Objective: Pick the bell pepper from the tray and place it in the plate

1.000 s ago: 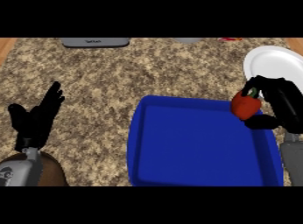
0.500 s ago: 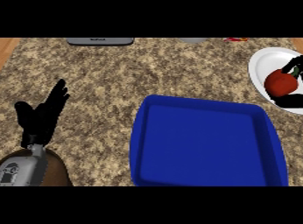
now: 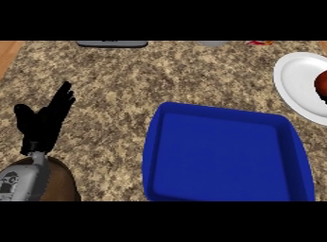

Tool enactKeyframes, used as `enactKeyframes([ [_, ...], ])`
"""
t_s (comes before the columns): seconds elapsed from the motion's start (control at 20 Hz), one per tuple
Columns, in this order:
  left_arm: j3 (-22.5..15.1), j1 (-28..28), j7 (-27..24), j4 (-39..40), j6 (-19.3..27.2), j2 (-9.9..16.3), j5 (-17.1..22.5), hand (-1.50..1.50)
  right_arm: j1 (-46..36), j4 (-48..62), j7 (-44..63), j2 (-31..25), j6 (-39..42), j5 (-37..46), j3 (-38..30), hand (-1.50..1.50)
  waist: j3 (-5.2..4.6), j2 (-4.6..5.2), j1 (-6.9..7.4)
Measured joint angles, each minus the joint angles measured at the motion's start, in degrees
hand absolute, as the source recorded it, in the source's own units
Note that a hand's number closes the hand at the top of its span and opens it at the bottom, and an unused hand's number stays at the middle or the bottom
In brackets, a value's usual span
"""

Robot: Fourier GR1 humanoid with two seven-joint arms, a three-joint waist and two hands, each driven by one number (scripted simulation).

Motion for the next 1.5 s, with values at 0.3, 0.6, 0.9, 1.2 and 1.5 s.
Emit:
enactKeyframes([
  [0.3, -1.1, 0.5, -1.0, -0.2, 0.2, -1.2, -0.9, 0.0, -3.3, 14.5, -4.1, -4.8, 2.6, 2.3, 0.5, -1.5, 0.11, 0.45, 1.07],
  [0.6, -1.2, -0.1, -0.3, -0.5, -0.2, -1.3, -0.8, 0.0, -6.3, 23.9, -10.1, -8.1, 7.4, 3.0, 0.7, -1.5, 0.22, 0.74, 1.71],
  [0.9, -0.5, -0.9, -0.3, 0.3, -0.1, -1.2, -0.6, 0.0, -9.0, 25.9, -20.5, -9.0, 9.4, -1.3, -3.1, -1.5, 0.24, 0.56, 1.1],
  [1.2, -0.1, 0.2, -0.9, 0.7, 0.4, -1.4, -1.0, 0.0, -11.4, 27.9, -25.6, -10.3, 19.0, -8.1, -8.0, -1.5, 0.09, 0.11, 0.27],
  [1.5, 0.0, 0.1, 0.1, -0.1, 0.6, -1.3, -1.2, 0.0, -14.2, 32.9, -16.7, -13.5, 29.7, -12.3, -10.7, -1.5, 0.06, -0.03, 0.09],
])
